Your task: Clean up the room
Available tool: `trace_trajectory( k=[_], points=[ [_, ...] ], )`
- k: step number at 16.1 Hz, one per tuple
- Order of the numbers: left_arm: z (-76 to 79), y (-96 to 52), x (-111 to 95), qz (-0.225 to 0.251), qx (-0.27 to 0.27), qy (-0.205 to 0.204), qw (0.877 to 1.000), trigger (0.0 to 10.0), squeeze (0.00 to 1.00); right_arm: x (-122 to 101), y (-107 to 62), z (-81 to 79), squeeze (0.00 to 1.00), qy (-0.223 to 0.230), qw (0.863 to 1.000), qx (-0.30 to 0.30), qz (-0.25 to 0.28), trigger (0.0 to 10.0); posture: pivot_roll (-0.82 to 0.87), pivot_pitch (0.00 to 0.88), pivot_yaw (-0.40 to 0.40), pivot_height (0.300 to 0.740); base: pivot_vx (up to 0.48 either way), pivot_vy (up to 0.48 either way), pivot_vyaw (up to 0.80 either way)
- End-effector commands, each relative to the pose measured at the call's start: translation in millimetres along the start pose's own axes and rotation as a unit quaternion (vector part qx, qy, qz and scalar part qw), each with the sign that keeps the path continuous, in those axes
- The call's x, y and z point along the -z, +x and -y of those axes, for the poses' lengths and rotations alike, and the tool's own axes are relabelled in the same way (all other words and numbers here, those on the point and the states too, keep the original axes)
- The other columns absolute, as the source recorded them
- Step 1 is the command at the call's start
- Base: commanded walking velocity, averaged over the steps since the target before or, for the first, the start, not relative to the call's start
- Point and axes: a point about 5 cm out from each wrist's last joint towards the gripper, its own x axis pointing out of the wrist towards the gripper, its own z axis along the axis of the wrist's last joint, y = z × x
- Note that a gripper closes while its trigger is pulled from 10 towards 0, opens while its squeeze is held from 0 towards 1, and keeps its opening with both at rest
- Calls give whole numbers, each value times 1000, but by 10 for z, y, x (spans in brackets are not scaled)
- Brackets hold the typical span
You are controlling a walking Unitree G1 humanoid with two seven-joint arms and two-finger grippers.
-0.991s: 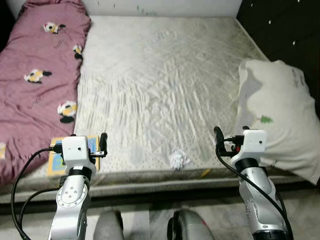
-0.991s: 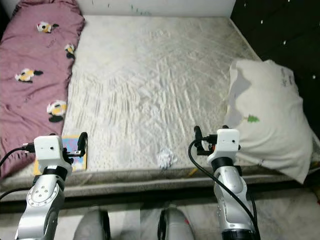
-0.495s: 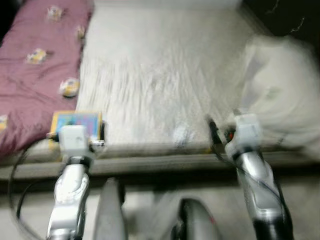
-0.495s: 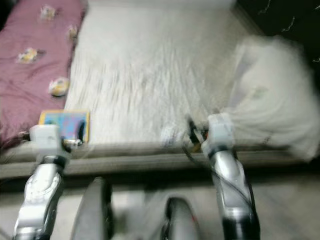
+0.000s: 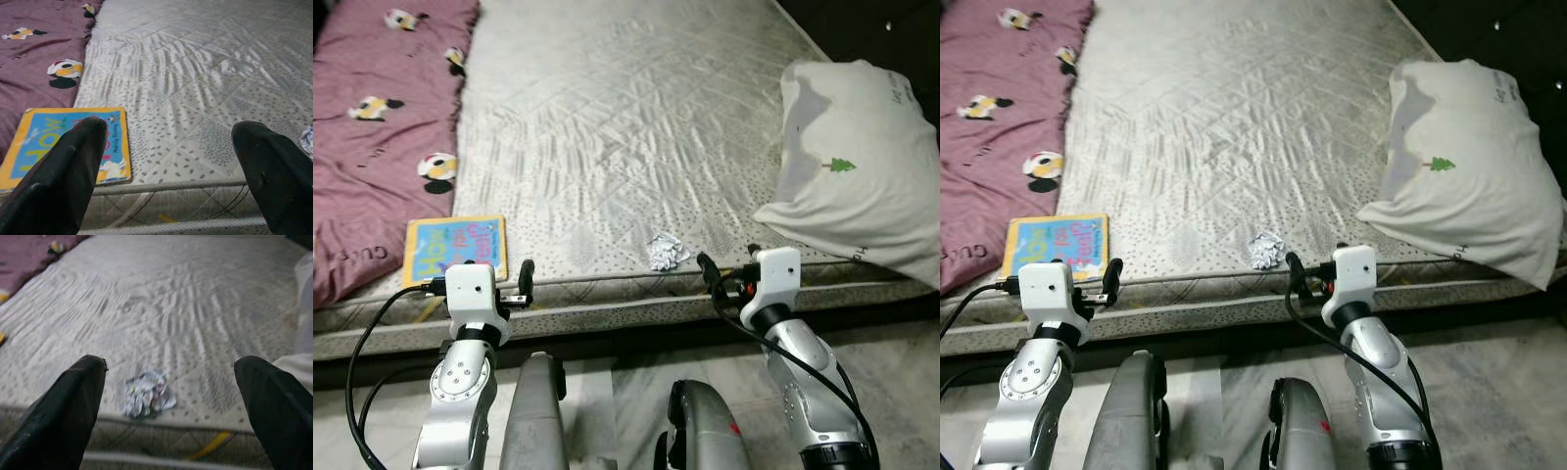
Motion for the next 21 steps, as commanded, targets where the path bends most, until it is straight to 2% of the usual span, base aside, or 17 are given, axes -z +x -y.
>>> trace_trajectory(
  k=[1,2,3,5,8,14,21],
  points=[
    [-32,-18,-43,11,3,-1,1000,10000,0,0,-55,-12,0,-3,1000,11,10,10000,17,145,-38,632,0,0,0],
    [-28,-16,-52,14,7,-2,1000,10000,0,-1,-71,-19,0,-7,1000,15,13,10000,22,145,-41,632,0,0,0],
    [-14,1,-69,18,16,-7,1000,10000,0,-5,-62,92,0,2,998,60,17,10000,23,143,-47,632,0,0,0],
    [-16,24,-76,20,13,-7,1000,10000,0,28,-60,190,0,28,994,103,5,10000,14,138,-44,632,124,0,0],
    [25,17,-52,17,22,-11,1000,10000,0,19,-61,151,0,14,997,81,8,10000,9,131,-43,632,252,0,0],
    [48,29,-45,18,26,-14,999,10000,0,-6,6,183,0,-2,997,76,10,10000,14,118,-56,632,278,0,0],
    [59,37,-41,19,28,-13,999,10000,0,19,16,176,0,-2,998,69,7,10000,16,114,-55,632,309,0,0]
  ],
)
